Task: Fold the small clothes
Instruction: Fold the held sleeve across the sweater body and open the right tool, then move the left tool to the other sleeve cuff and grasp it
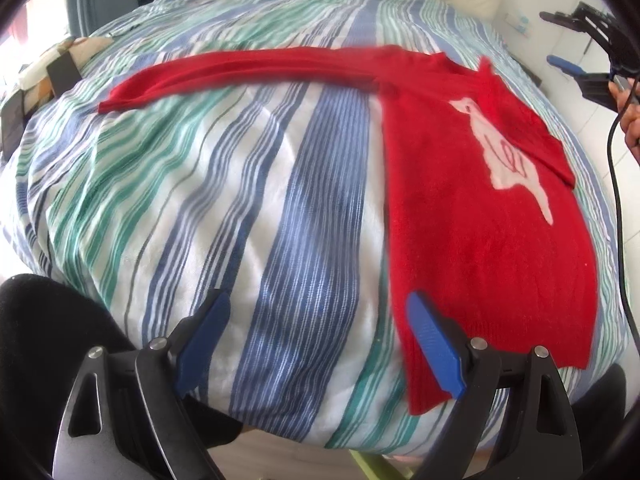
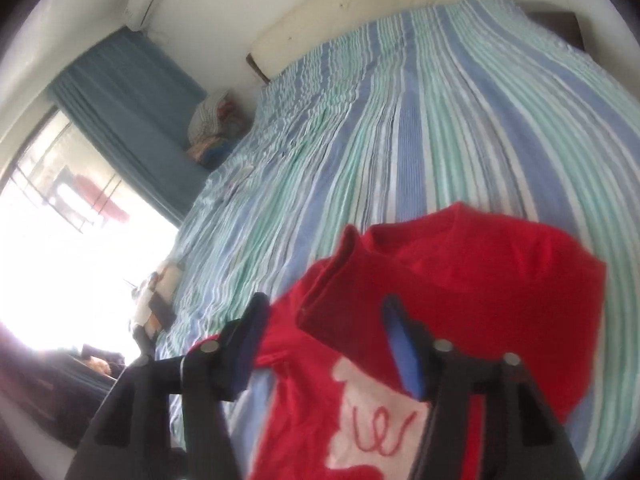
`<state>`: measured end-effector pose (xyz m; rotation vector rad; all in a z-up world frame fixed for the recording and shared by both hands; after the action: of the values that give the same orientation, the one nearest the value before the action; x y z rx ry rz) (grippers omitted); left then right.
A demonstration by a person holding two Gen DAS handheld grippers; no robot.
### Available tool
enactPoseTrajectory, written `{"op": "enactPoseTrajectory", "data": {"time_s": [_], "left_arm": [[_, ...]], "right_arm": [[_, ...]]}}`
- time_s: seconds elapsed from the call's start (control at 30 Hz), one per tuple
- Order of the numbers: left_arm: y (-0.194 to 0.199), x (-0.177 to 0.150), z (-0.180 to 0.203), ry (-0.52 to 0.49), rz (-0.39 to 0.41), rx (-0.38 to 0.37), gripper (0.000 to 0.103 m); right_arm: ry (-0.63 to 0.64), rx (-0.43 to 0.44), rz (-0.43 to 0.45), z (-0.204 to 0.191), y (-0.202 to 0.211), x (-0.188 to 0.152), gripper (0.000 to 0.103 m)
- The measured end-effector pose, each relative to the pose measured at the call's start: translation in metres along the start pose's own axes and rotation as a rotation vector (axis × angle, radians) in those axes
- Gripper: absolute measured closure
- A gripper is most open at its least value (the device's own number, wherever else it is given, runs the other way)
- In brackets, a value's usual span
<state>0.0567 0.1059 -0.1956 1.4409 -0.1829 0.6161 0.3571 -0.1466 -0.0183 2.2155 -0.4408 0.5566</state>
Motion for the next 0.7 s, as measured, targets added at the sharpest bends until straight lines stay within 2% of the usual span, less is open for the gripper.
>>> {"op": "enactPoseTrajectory", "data": {"time_s": [0.03, 0.1, 0.17, 0.27, 0.33, 0.4, 0.43, 0.53, 0.6, 0.7], "left_arm": [[0.001, 0.0, -0.002, 0.006, 0.001, -0.001, 0.012], [-0.001, -0.001, -0.004, 0.01, -0.003, -0.001, 0.012], [-0.004, 0.0, -0.002, 0.009, -0.011, 0.0, 0.012], [-0.006, 0.0, 0.003, -0.008, -0.013, -0.001, 0.012], [-0.005, -0.001, 0.007, -0.025, -0.01, -0.001, 0.012], [-0.004, -0.002, 0.009, -0.042, -0.008, 0.007, 0.012], [-0.005, -0.003, 0.01, -0.049, -0.009, 0.011, 0.012], [-0.005, -0.004, 0.011, -0.058, -0.014, 0.015, 0.012], [-0.004, -0.003, 0.011, -0.05, -0.012, 0.013, 0.012], [-0.01, -0.003, 0.01, -0.036, -0.029, 0.022, 0.012]], "right_arm": [[-0.029, 0.041, -0.001, 0.001, -0.003, -0.007, 0.038], [-0.067, 0.061, -0.004, 0.012, -0.003, -0.02, 0.038], [-0.078, 0.032, -0.034, 0.03, -0.001, -0.034, 0.038], [-0.126, -0.053, -0.127, 0.077, 0.001, -0.063, 0.038], [-0.142, -0.167, -0.181, 0.114, 0.007, -0.092, 0.038], [-0.08, -0.355, -0.203, 0.142, 0.021, -0.119, 0.038], [-0.039, -0.432, -0.191, 0.149, 0.031, -0.129, 0.038], [0.078, -0.531, -0.105, 0.145, 0.073, -0.155, 0.038], [0.14, -0.637, -0.041, 0.139, 0.103, -0.169, 0.037], [0.202, -0.811, -0.009, 0.141, 0.129, -0.187, 0.034]]}}
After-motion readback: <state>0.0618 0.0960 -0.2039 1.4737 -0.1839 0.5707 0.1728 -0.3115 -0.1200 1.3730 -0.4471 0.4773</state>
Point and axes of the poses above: each gripper's, at about its wrist camera, not at the fingertips, and y roughly against the way its jaws point, z to its right, x to its top, the point moved 5 cm from there along -y, roughly the way its jaws point, and after that the axes turned 1 degree about y, right-handed, at the moved point
